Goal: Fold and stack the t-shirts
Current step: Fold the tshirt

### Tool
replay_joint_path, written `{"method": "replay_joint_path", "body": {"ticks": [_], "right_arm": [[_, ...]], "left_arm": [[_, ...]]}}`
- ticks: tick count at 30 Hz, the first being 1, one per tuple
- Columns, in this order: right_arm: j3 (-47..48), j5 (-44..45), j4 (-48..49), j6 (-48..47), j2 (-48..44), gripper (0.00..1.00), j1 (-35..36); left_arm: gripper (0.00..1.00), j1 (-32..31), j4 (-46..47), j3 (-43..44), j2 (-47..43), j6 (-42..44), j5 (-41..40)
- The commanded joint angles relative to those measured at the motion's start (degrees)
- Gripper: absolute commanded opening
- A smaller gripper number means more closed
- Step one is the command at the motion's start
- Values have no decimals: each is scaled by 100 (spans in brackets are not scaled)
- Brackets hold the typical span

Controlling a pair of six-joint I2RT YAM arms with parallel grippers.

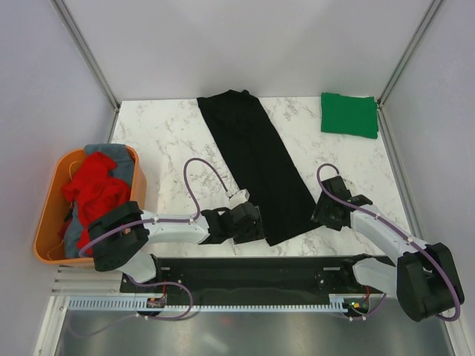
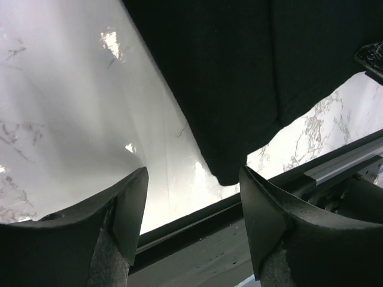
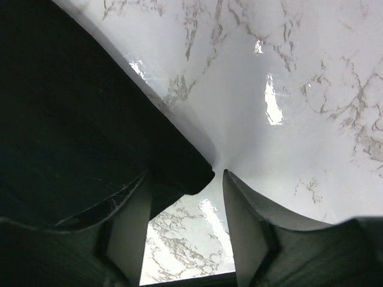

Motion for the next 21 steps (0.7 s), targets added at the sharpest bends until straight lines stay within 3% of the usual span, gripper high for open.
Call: {"method": "replay_joint_path", "body": {"ticks": [1,7,10,17,21], "right_arm": [[-81,21,295,142,-55,56,-22],[41,74,348,168,42,51,-31],[41,30,409,168,59,46,-23],[15,48,463,89,42,37,-31],[68,22,340,36,-2,31,-23]], "left_arm": [[69,-53,152,332,251,-316,-272],[64,-141,196,508,603,-281,-298],[56,-141,222,570,708,-255,-333],[2,-141,275,737,903,-132,-298],[2,-141,-189,457,404,-500,-631]]}}
